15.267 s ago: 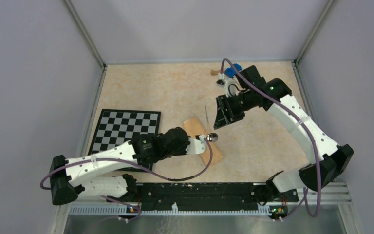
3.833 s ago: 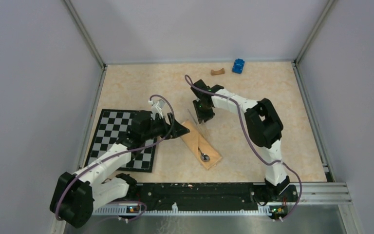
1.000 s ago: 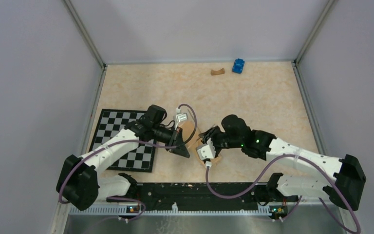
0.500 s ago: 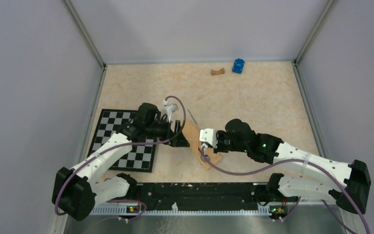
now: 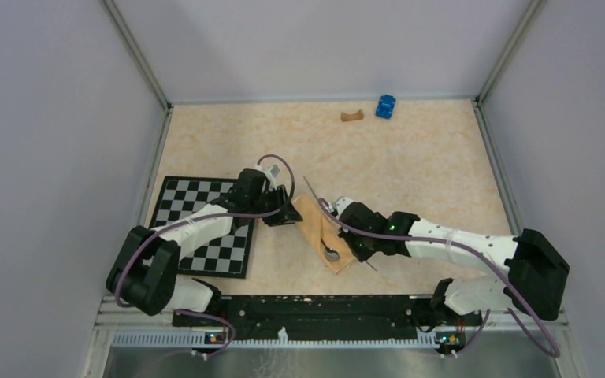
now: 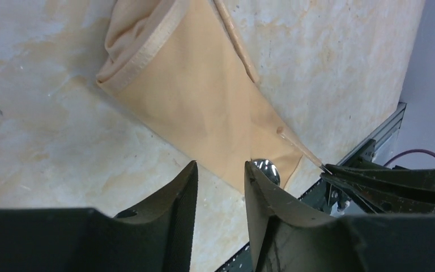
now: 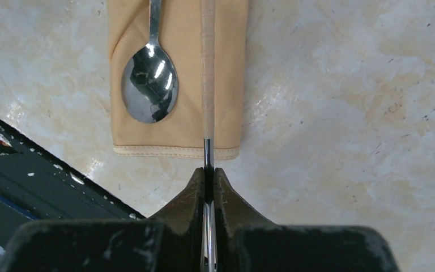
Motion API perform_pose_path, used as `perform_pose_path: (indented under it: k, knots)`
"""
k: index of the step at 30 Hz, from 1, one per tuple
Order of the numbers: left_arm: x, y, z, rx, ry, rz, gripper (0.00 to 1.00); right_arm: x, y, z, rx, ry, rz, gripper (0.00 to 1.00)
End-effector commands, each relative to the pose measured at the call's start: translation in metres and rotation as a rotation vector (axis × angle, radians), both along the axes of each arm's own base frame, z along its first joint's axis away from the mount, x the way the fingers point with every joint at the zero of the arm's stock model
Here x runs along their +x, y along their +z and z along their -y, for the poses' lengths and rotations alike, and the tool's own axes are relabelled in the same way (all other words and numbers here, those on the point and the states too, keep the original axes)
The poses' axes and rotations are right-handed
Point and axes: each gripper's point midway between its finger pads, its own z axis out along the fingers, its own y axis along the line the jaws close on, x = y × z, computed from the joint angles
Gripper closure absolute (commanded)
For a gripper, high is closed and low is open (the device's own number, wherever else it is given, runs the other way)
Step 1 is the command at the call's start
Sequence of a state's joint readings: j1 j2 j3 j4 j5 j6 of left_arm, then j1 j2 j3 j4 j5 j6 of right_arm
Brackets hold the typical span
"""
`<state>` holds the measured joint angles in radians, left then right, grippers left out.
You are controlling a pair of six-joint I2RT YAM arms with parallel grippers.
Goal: Fold the napkin into a case and place the utensils inside
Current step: Insert the chopsticks into the folded napkin.
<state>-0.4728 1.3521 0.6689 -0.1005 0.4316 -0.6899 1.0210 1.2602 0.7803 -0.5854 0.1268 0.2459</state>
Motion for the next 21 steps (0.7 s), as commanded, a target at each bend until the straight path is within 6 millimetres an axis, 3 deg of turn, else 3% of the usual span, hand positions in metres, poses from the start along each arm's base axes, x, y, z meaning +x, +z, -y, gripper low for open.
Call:
perform_pose_path:
  k: [1, 8, 21]
  knots:
    - [0.021, 0.0, 0.008, -0.04, 0.048, 0.051, 0.61, 0.003, 0.006, -0.007, 0.031, -0.081, -0.001, 1.0]
    - [0.019, -0.021, 0.007, -0.025, 0.051, 0.015, 0.66, 0.003, -0.008, -0.017, 0.024, -0.073, -0.035, 1.0]
    - [0.008, -0.045, 0.001, 0.0, 0.046, -0.017, 0.74, 0.022, -0.019, -0.045, 0.027, -0.061, -0.014, 1.0]
